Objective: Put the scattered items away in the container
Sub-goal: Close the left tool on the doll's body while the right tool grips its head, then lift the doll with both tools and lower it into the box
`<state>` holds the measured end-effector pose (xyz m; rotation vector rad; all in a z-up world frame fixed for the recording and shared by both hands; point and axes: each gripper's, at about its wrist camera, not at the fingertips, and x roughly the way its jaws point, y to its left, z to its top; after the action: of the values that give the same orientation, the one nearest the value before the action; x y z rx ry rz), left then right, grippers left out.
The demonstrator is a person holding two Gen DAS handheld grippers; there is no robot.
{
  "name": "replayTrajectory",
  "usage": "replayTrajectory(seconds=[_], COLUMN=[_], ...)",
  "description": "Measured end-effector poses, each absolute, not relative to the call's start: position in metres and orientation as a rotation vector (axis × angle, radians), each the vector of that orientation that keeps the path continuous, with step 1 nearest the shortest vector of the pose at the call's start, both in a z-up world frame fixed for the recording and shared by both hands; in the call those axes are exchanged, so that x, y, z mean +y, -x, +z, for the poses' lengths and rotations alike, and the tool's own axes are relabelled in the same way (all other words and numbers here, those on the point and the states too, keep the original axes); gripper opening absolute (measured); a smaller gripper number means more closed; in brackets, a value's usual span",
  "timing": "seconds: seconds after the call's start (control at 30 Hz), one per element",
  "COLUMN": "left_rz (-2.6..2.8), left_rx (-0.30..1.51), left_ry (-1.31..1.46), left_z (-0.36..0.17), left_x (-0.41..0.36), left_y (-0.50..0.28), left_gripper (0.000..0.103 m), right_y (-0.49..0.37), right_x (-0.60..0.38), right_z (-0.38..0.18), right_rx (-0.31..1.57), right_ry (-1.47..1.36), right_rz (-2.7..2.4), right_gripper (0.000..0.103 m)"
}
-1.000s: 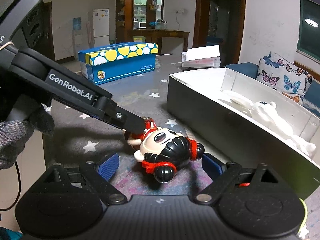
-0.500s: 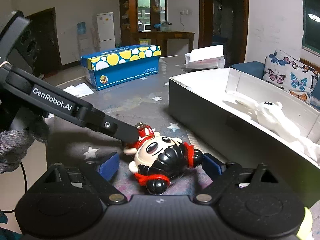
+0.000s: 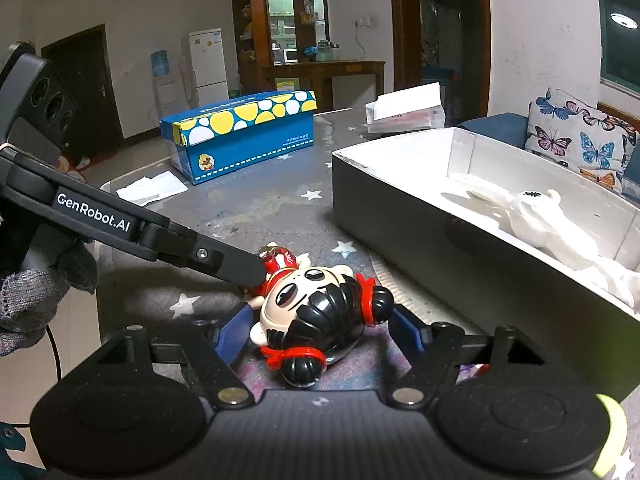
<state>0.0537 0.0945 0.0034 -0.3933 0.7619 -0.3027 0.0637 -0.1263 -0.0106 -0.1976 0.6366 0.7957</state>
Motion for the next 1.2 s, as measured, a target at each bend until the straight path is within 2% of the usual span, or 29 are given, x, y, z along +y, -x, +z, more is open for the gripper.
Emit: replayTrajectory(seconds=[0.47,0.57,0.63,1.2], left_rz=[-0.307,-0.307,-0.308,-0.297], left_rx=[0.747,0.745,0.744,0.737], left_ry=[0.417,0.418,0.421,0.431], left_z=[-0.001,-0.002,-0.003,0.003], left_x=[0.097,0.098,0.098,0.097], left_y=[-0.05,-0.049,-0.047,-0.046], left_gripper=[0.037,0.037,0.036,0.037], right_y=[-0.057,-0.055,-0.054,-0.051], right_x=[-0.124,-0.123,-0.122,-0.119], right_z=[-0.012,-0.012,-0.012,-0.011], right_rx=[0.644,0.644,0.642,0.646], right_ry=[0.184,0.184,0.187,0.173], right_rz=[0.755,0.751,0.745,0.71], right_gripper=[0.075,0.069,0.059,0.058])
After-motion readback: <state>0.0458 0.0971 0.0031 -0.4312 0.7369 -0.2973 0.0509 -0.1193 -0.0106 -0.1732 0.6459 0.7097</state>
